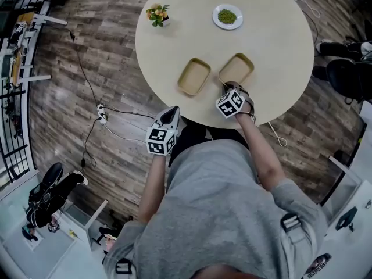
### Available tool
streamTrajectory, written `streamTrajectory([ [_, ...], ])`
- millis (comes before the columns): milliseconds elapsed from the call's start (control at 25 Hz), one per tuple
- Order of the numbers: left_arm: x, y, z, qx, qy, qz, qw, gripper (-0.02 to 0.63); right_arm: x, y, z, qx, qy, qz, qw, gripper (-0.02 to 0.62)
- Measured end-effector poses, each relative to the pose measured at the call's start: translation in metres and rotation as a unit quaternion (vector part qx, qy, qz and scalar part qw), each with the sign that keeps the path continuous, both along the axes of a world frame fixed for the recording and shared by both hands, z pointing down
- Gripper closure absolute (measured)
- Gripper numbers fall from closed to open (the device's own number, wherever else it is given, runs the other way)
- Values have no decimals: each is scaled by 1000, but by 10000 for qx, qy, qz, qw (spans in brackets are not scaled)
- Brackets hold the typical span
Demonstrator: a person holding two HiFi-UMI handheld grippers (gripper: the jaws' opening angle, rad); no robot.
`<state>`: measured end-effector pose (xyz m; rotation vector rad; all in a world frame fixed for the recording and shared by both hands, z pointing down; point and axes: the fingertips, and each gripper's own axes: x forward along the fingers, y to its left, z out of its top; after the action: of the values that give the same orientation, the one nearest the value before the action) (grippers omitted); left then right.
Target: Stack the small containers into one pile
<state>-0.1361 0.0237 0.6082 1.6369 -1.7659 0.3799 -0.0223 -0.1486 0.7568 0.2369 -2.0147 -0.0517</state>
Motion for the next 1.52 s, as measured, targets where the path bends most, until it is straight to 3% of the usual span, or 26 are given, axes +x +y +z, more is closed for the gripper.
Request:
streamTrajectory([
  [680, 6, -9, -7, 217, -14, 46, 9998, 589, 6, -14, -24, 420, -200, -209, 9987, 569],
  [1520, -20, 34, -11, 530, 63, -498, 9973, 589, -48, 21, -58, 672, -373, -673, 9948, 568],
])
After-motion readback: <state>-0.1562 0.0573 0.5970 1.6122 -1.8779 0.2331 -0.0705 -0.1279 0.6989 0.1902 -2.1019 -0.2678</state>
